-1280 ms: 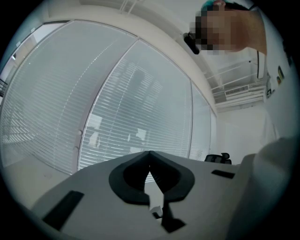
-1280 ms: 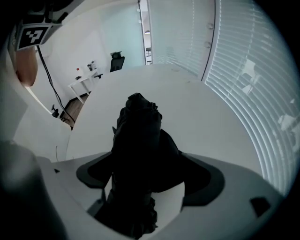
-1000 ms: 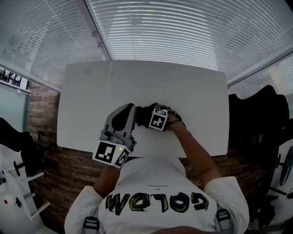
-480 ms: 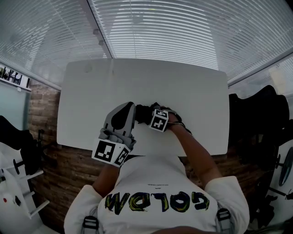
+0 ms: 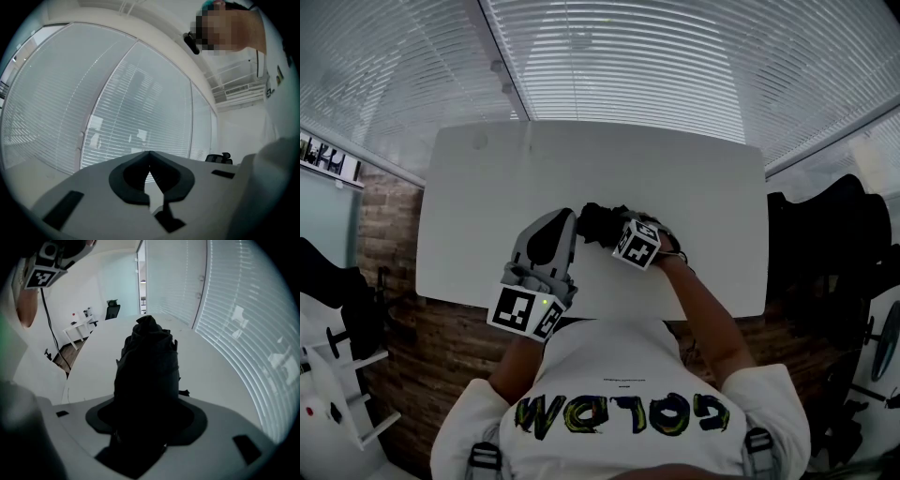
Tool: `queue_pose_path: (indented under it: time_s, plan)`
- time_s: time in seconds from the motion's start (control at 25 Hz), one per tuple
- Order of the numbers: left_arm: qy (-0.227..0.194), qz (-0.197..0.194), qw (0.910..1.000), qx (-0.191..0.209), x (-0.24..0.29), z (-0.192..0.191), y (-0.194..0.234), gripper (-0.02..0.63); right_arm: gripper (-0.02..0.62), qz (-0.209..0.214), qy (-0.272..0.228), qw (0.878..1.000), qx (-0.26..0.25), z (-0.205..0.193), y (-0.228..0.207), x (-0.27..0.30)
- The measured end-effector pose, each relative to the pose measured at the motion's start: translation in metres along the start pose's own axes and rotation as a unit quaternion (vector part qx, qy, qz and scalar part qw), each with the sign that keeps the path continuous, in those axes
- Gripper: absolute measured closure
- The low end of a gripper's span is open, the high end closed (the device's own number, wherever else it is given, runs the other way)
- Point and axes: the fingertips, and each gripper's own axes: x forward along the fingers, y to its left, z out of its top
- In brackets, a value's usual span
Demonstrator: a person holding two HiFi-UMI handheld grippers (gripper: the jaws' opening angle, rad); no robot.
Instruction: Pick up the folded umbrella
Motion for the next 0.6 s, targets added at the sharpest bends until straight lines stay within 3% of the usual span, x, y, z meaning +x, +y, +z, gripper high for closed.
queue_pose_path:
  time_s: [0.36,0.6]
  plan:
    - [0.0,-0.004,1.0,0.0,0.002,-0.001,-0.005,0.597,0.331,-0.048,-0.076,0.995,0.049,0.013,-0.026,-0.053]
    - [-0.002,-0.005,1.0,0.002,0.003,-0.001,-0.006,0.597,0.331,-0.077,-0.146,0.983,0.084,0.029,-0.038,-0.093]
